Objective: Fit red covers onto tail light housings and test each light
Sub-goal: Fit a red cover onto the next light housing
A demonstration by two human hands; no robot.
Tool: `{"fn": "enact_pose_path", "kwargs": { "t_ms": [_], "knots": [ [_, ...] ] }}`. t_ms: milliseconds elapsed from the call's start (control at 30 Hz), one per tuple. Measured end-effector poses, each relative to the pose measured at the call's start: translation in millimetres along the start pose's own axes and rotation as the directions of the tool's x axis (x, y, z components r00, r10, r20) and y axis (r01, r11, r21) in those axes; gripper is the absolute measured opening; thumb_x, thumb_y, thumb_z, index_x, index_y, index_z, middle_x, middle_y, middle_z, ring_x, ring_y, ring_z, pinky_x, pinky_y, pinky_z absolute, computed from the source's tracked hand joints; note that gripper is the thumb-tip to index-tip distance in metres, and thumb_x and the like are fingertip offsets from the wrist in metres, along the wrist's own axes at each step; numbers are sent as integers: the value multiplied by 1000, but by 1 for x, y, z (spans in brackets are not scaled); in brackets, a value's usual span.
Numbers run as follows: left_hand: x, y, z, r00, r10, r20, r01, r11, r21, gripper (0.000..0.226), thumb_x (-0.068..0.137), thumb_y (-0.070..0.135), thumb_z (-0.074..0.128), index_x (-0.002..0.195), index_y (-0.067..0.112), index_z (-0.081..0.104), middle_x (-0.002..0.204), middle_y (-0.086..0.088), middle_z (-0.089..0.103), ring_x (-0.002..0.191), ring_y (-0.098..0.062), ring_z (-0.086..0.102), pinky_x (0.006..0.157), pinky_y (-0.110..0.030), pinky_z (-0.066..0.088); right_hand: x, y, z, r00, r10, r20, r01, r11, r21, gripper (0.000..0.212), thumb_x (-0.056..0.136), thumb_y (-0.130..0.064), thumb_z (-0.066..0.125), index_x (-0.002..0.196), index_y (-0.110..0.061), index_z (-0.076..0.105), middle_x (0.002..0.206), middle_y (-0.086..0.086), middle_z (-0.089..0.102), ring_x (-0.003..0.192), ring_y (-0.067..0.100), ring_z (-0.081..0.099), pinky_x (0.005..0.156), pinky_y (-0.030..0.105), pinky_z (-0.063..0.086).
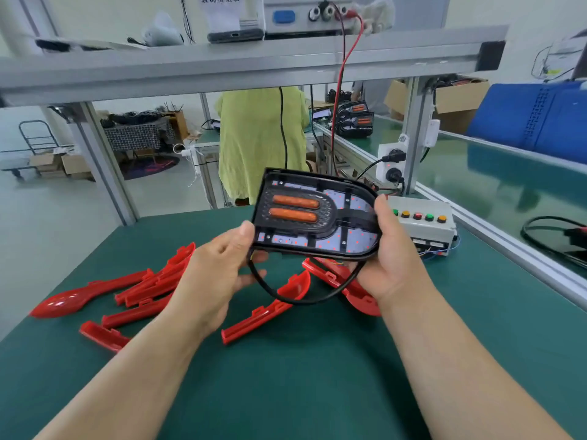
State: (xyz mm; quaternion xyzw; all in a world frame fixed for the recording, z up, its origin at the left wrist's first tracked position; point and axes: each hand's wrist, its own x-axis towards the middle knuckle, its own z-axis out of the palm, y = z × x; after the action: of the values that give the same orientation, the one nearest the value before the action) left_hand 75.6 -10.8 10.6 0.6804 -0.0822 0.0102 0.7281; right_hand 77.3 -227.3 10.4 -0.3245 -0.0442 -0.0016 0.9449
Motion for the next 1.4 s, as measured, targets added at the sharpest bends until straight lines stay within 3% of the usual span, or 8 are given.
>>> {"fn": "enact_pose_path", "kwargs": {
  "t_ms": [167,367,500,667,800,1033,1233,1400],
  "knots": [
    [10,6,-18,990,-23,-136,71,931,357,31,103,32,46,95,21,73,99,-2,73,91,-20,66,82,-32,53,1,-13,-6,985,-113,-126,129,984,121,48,101,-48,45,104,-11,77,107,13,75,93,28,74,64,42,61],
    [-2,-5,-14,943,-242,229,-79,505,860,23,76,47,79,92,34,69,84,14,70,76,2,64,68,-15,47,3,-13,-11,980,-133,-151,154,978,141,44,101,-46,46,104,-12,74,107,13,75,94,28,74,65,44,61],
    [-4,-14,-8,942,-246,230,-115,406,907,42,66,41,86,99,36,60,87,13,63,70,-1,59,58,-18,42,4,-14,-14,977,-134,-165,160,975,154,54,101,-47,46,80,-14,83,102,11,77,91,27,75,63,42,61],
    [6,-14,-21,983,-119,141,-60,519,853,18,82,33,76,89,37,60,79,26,67,68,4,62,60,-17,41,4,-14,-14,978,-129,-161,157,973,169,55,101,-47,46,78,-14,83,101,11,77,90,27,75,62,42,61],
    [10,-20,-25,994,-75,82,-24,574,818,29,95,28,62,123,36,57,82,12,73,74,-2,67,73,-26,50,3,-13,-12,979,-126,-160,155,972,178,55,101,-47,46,78,-14,82,100,11,77,89,27,75,61,40,60],
    [17,-26,-25,997,36,69,-77,337,938,22,102,26,47,118,29,62,106,1,68,97,-23,64,90,-41,50,2,-11,-11,978,-131,-161,156,976,154,43,102,-46,47,104,-11,73,104,12,76,91,28,75,62,40,60],
    [15,-28,1,948,205,241,-279,177,944,30,96,34,58,124,25,62,127,6,58,116,-22,53,95,-40,46,3,-11,-11,980,-118,-163,144,977,160,47,101,-47,48,97,-12,79,107,13,75,95,29,74,65,43,61],
    [2,-38,44,746,278,605,-654,130,745,38,85,12,69,123,8,66,127,-7,64,120,-31,58,104,-46,46,2,-12,-11,980,-114,-161,142,975,170,44,102,-48,46,105,-11,71,102,14,76,89,29,75,60,41,60]
  ]
}}
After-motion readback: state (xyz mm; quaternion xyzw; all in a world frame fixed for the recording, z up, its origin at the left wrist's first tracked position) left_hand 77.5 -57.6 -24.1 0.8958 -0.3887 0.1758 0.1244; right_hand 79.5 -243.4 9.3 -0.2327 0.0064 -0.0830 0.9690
